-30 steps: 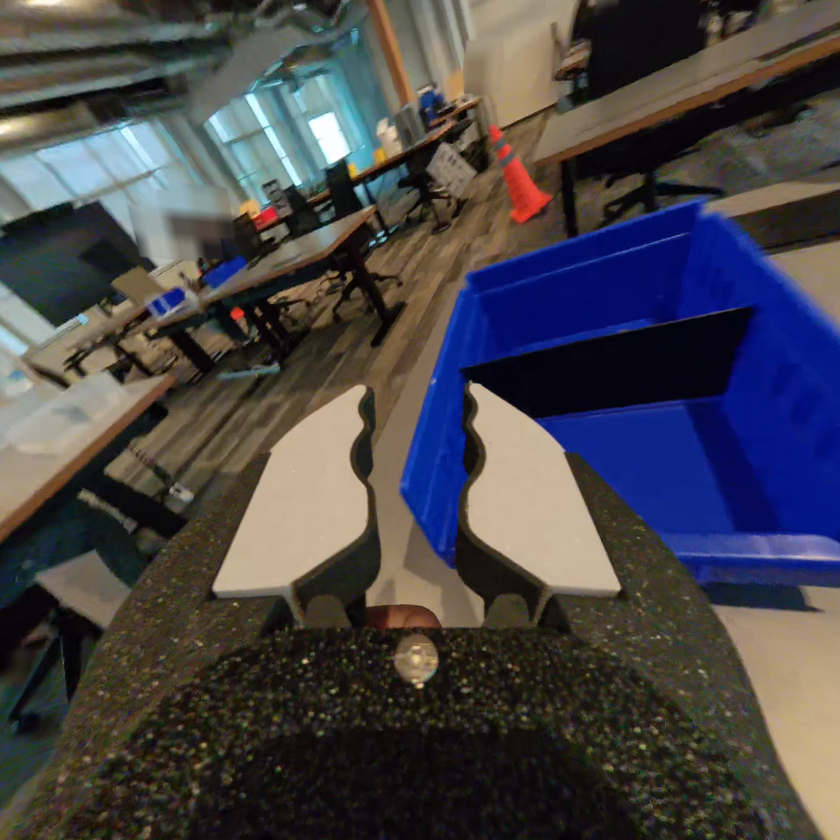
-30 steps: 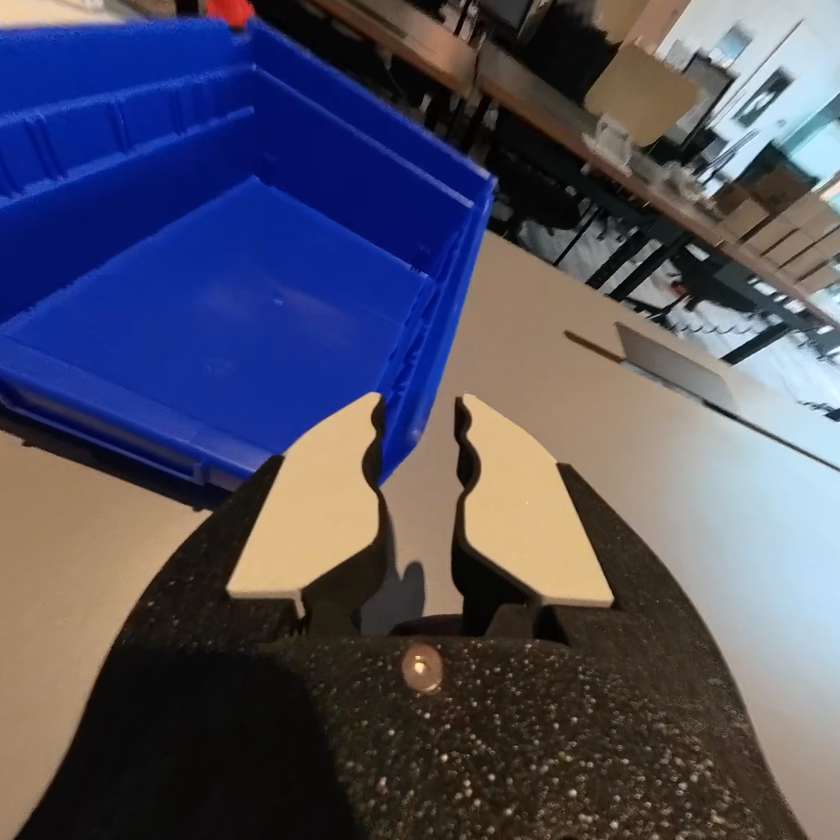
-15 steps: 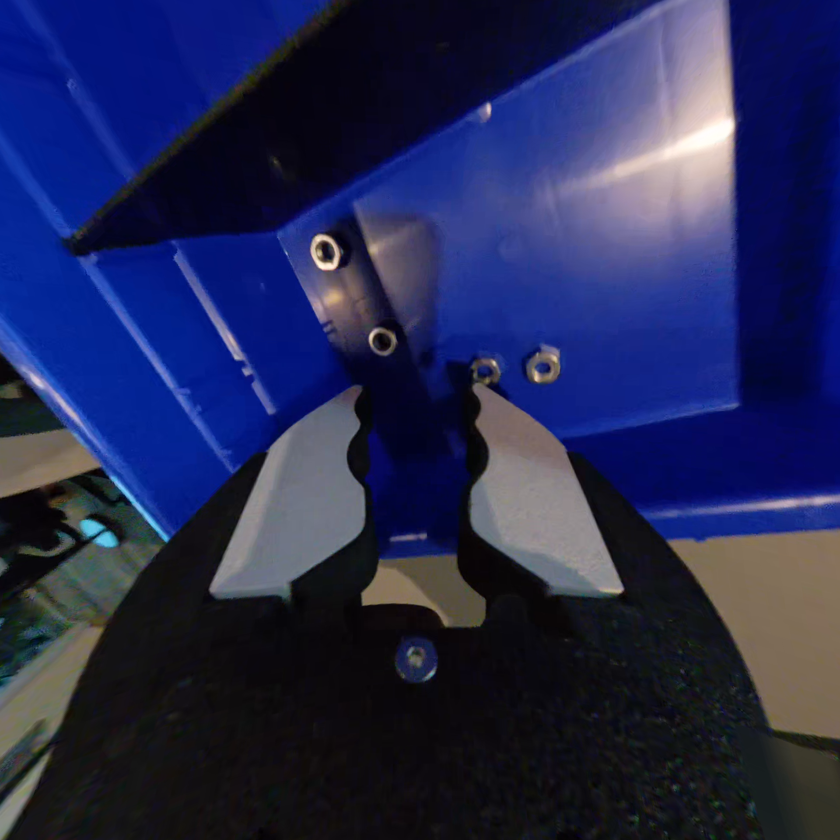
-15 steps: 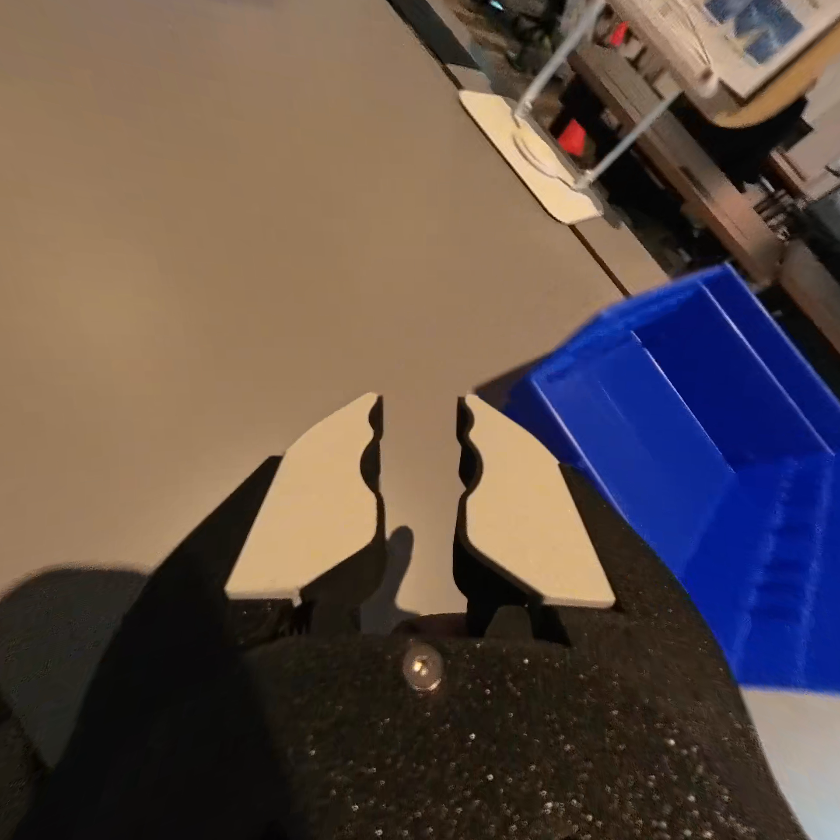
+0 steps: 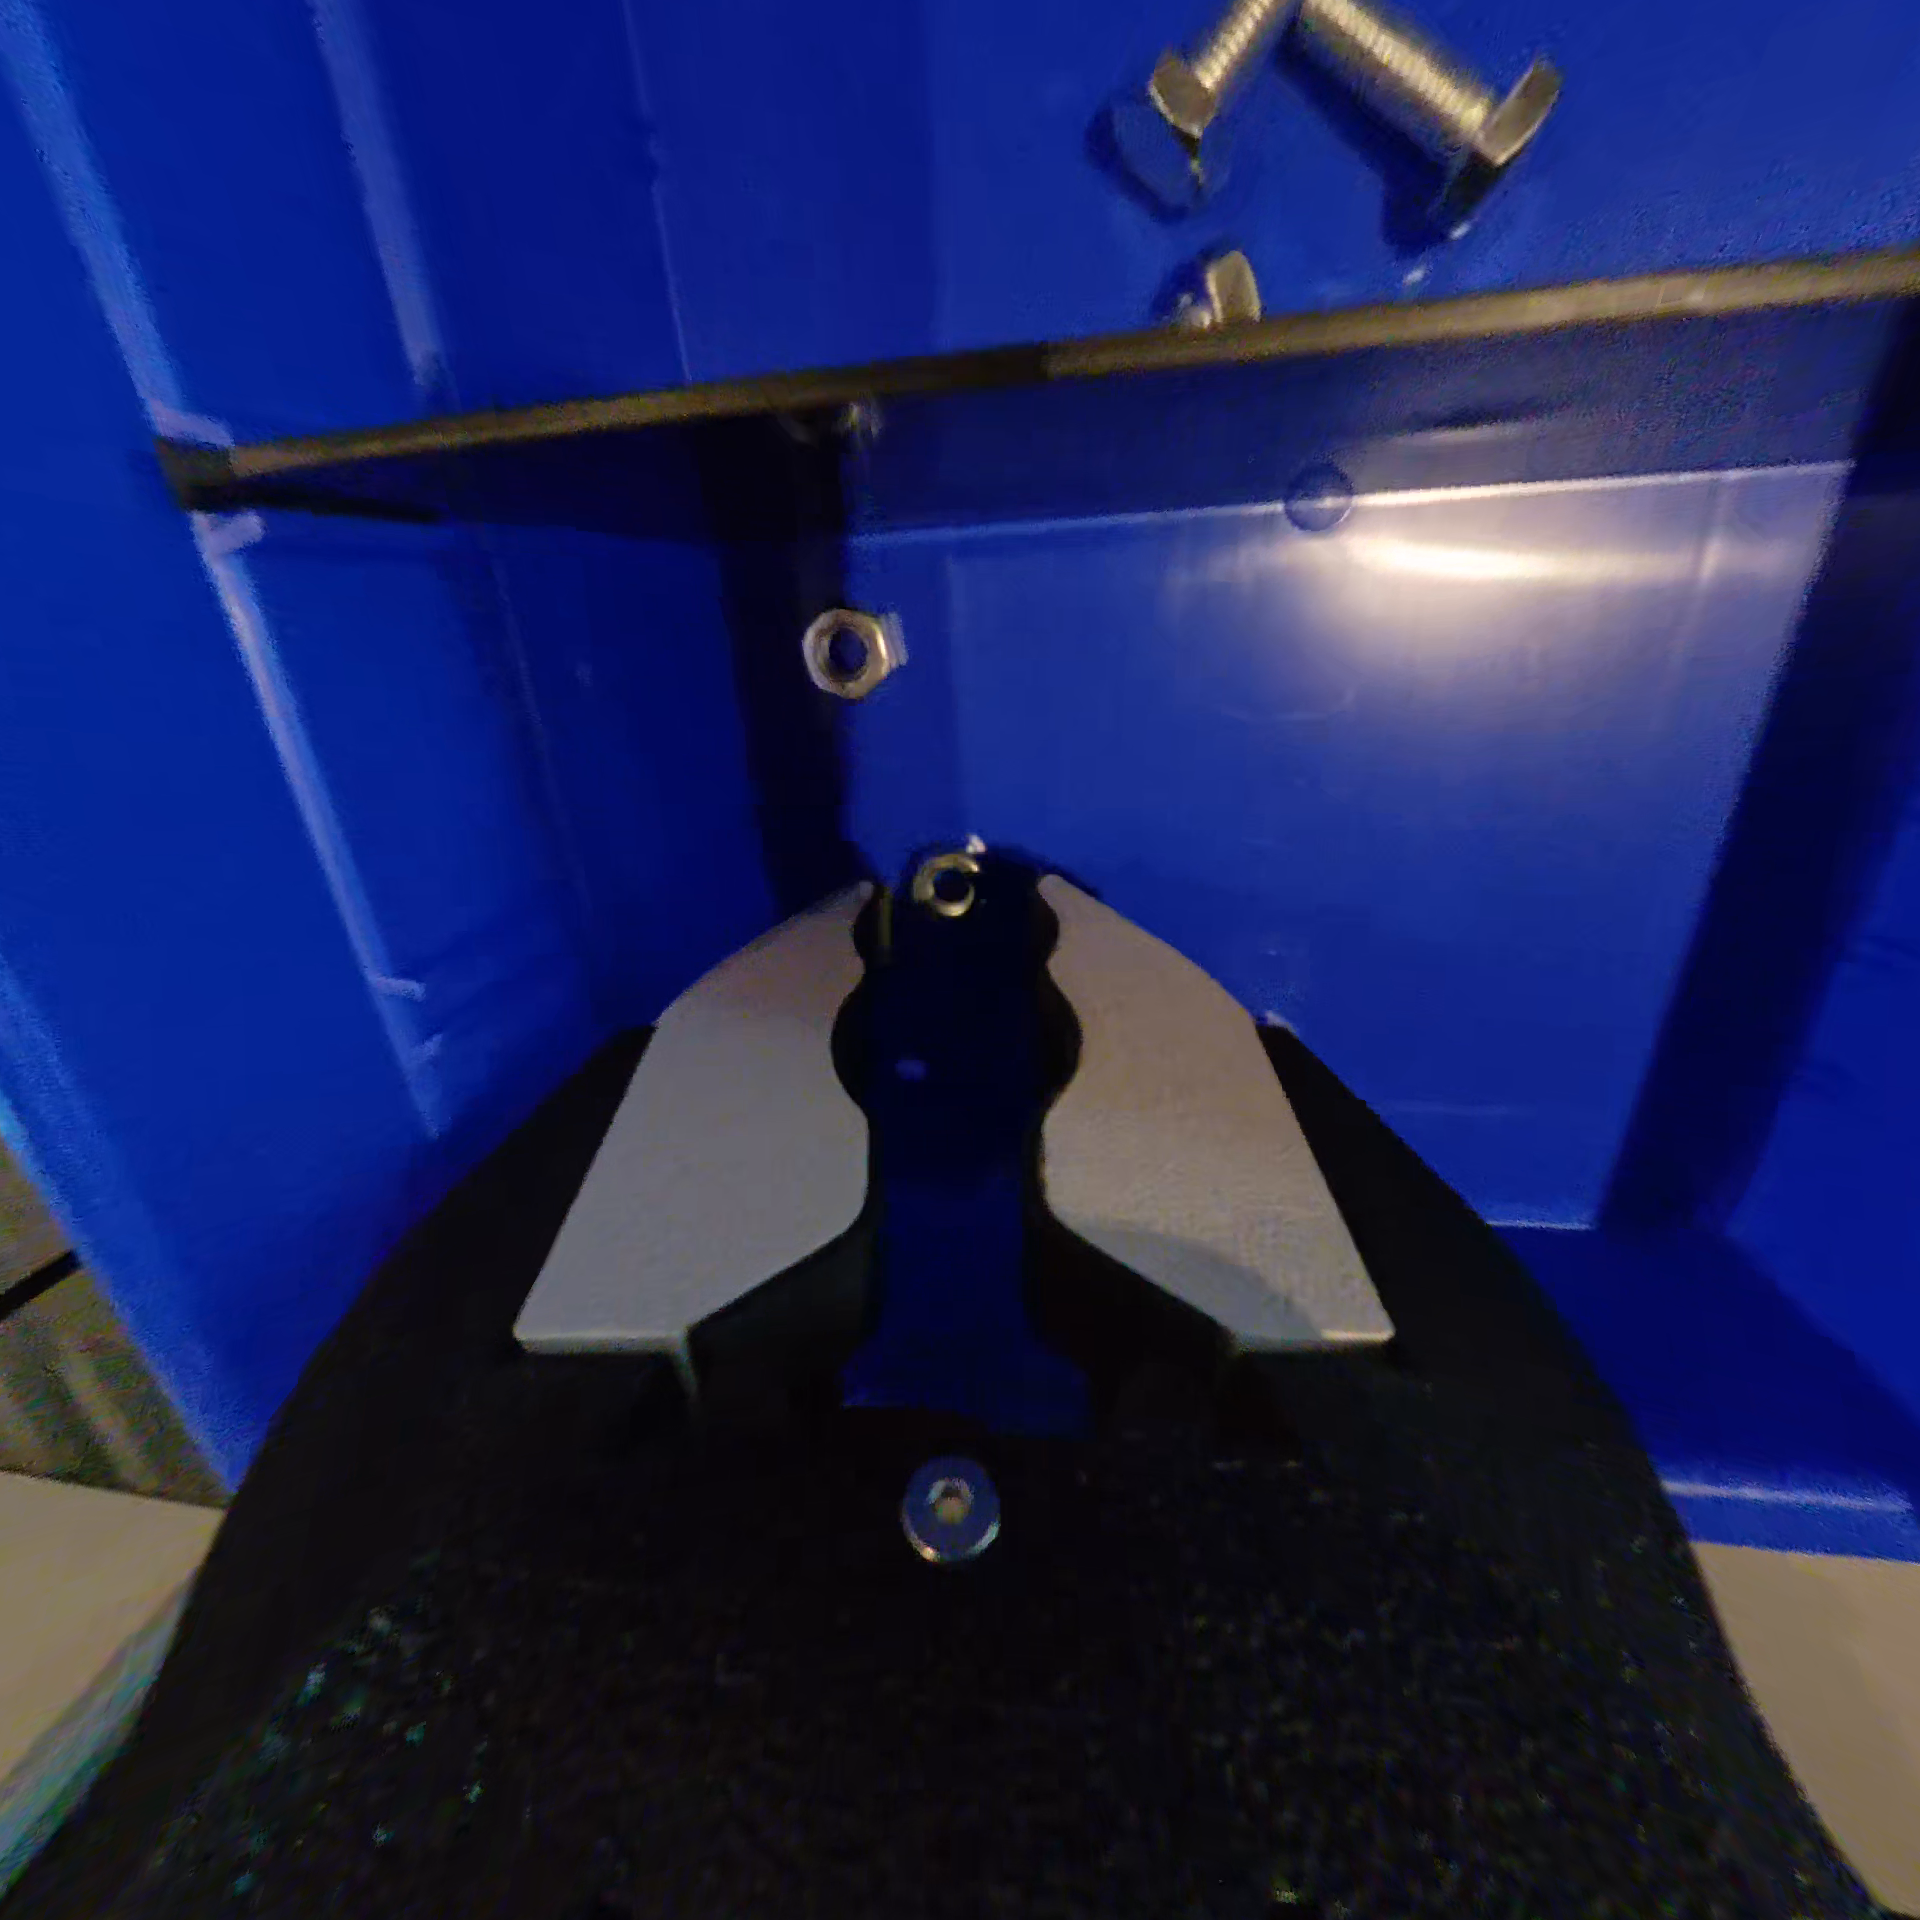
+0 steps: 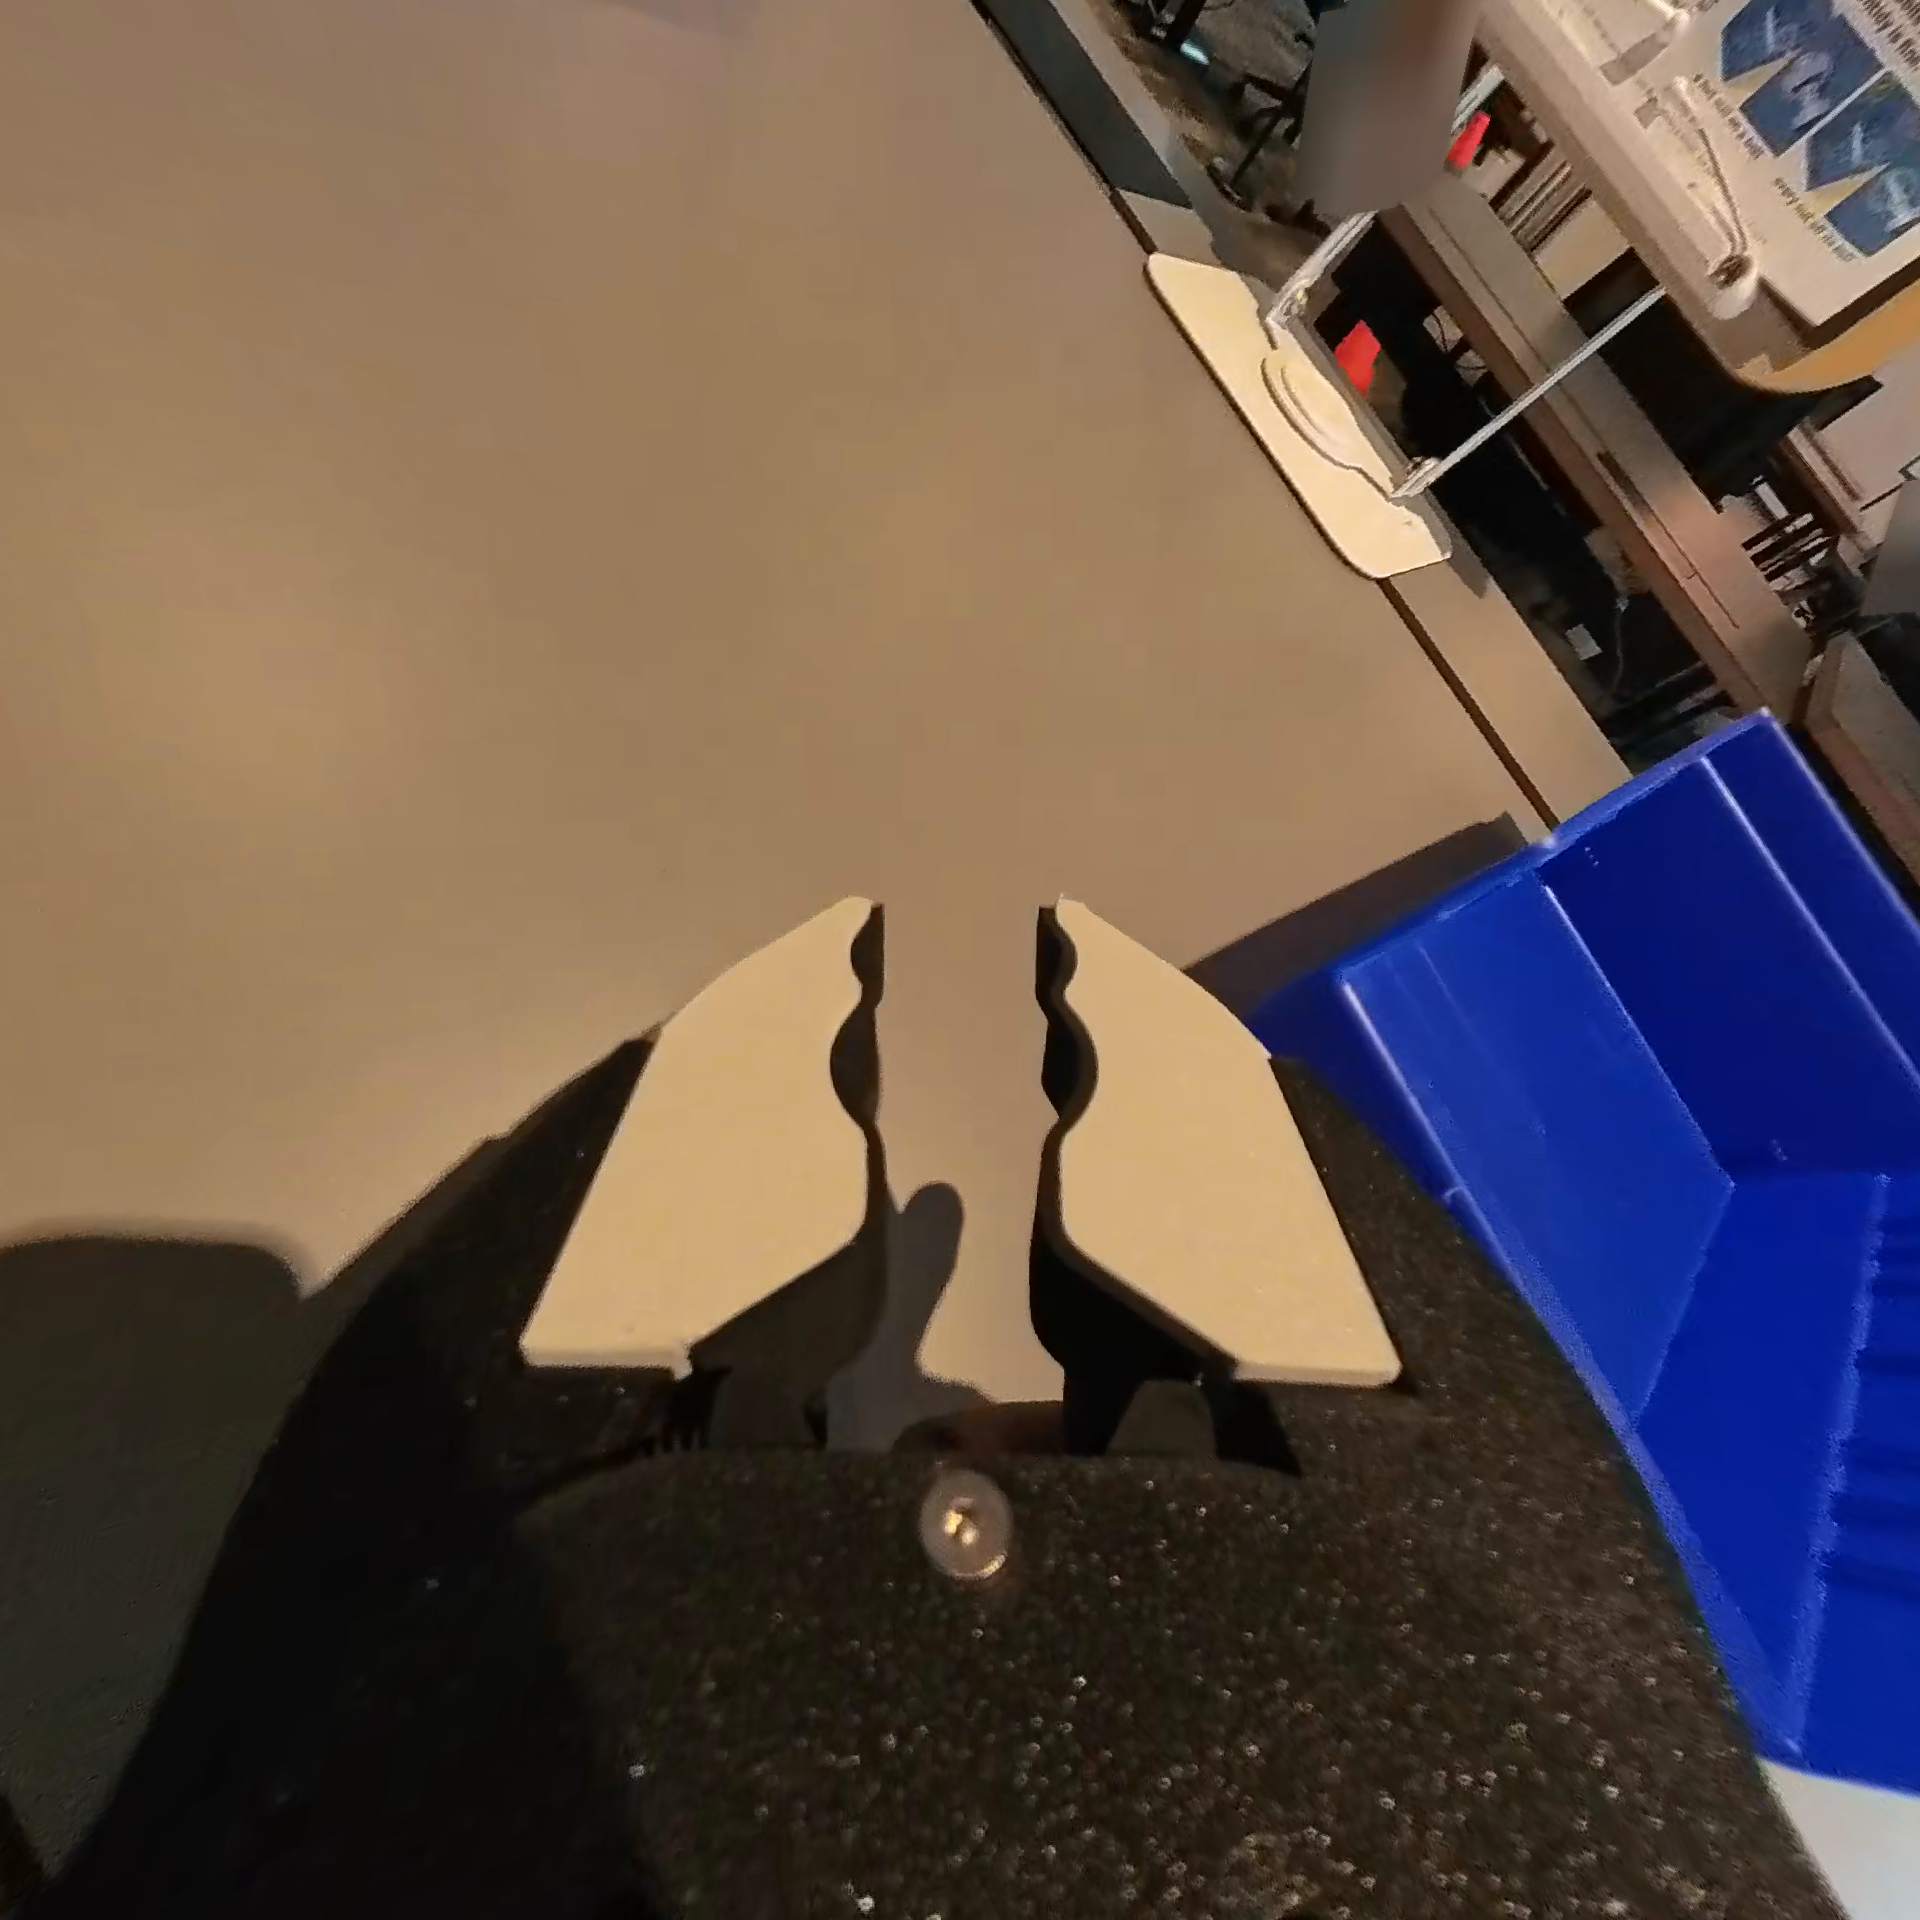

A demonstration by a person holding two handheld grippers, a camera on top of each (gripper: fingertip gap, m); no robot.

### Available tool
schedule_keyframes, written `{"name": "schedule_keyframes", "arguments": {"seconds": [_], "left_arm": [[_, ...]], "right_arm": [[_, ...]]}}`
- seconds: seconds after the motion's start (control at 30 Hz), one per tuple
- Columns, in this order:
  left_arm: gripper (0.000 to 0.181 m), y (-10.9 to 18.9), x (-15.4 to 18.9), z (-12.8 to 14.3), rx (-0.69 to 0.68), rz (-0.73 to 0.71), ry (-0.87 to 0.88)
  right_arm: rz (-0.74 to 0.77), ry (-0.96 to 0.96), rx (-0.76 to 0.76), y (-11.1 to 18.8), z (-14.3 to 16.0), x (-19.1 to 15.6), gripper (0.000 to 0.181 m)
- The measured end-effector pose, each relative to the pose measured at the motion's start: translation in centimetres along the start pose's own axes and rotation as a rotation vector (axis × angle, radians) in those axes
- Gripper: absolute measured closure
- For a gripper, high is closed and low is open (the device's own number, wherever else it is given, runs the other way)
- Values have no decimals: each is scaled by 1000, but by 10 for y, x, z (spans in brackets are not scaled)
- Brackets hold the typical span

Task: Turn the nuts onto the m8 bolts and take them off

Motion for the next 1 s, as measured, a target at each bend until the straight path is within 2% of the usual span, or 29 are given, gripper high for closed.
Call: {"name": "schedule_keyframes", "arguments": {"seconds": [0.07,0.17,0.3,0.43,0.5,0.57,0.63,0.7,0.8,0.9,1.0], "left_arm": [[165,0,2,0,16,39,19],[166,-1,2,3,34,74,44],[166,2,8,11,0,107,-21],[167,6,18,6,41,162,-43],[167,17,26,-2,90,180,-62],[167,42,45,-14,187,200,-122],[167,82,79,-23,314,226,-230],[167,126,130,-19,434,261,-384],[168,167,224,14,521,345,-671],[167,163,310,65,472,424,-953],[167,130,366,114,340,459,-1169]], "right_arm": [[6,10,-7,1,2,-2,153],[14,8,-3,2,3,-3,153],[17,-5,-2,2,5,-2,154],[14,-4,-3,-2,4,-1,154],[12,3,0,-4,1,-3,154],[13,13,9,-5,-2,-5,154],[16,15,28,-6,-4,-6,155],[35,8,55,-10,-6,-5,156],[98,-14,121,-16,-11,0,159],[169,-58,187,-21,-13,5,161],[247,-46,201,-21,-12,11,163]]}}
Point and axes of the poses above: each gripper's, where its closed fingertips meet, y back along the fingers, z out of its underside, x = y × z across the jaws, the point moved 4 cm from there along y, back along the fingers, and after that the axes turned 3 degrees about y, right-handed, at the moved point
